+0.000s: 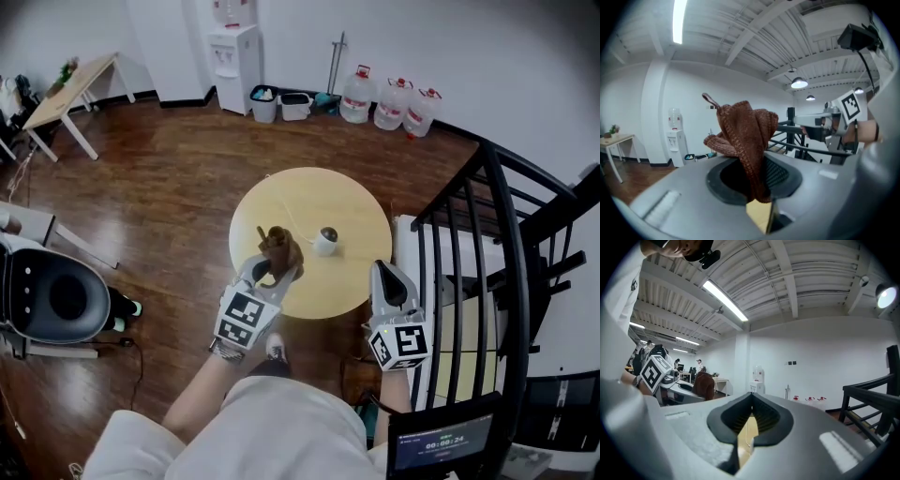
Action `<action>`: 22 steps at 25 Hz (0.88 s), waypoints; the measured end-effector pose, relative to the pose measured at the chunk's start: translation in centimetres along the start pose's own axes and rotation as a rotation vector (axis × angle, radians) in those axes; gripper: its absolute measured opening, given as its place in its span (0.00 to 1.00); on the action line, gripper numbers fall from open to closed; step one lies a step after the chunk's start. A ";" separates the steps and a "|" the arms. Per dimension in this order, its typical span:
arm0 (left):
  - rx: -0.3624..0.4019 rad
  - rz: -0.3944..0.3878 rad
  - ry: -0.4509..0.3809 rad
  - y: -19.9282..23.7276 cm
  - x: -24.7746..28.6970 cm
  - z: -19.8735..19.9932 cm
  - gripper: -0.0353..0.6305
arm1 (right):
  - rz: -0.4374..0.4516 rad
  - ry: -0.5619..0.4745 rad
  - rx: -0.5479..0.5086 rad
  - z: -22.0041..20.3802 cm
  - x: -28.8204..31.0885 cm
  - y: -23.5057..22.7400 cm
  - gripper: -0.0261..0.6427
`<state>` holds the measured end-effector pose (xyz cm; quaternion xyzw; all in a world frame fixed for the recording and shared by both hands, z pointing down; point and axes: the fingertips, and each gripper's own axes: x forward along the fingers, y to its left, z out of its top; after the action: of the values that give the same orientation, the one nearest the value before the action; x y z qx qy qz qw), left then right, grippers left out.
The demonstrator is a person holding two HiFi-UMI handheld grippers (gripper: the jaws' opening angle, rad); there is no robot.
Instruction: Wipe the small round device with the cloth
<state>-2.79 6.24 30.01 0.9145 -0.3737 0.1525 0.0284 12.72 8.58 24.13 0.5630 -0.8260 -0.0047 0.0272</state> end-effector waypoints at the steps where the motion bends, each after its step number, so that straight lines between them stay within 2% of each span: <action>1: 0.005 0.006 -0.010 -0.7 -0.5 0.3 0.18 | 0.006 -0.009 -0.009 0.4 -0.9 0.2 0.04; 5: 0.021 0.043 -0.055 -3.5 -2.9 1.9 0.18 | 0.008 -0.035 -0.032 1.5 -5.1 0.7 0.04; 8: 0.022 0.052 -0.056 -6.0 -5.2 1.4 0.18 | 0.006 -0.054 -0.037 1.7 -8.5 1.5 0.04; 14: 0.028 0.021 -0.054 -11.0 -8.2 0.4 0.18 | 0.018 -0.031 -0.033 0.8 -13.5 3.3 0.04; 17: 0.039 0.024 -0.059 -12.6 -10.3 0.1 0.18 | 0.036 -0.006 -0.031 -0.2 -15.6 5.2 0.04; 22: 0.022 -0.024 -0.034 -14.7 -12.4 -1.1 0.18 | 0.035 0.016 -0.024 -0.6 -18.1 6.9 0.04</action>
<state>-1.22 25.35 28.21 0.9216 -0.3615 0.1409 0.0137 12.93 28.00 24.24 0.5481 -0.8354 -0.0097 0.0406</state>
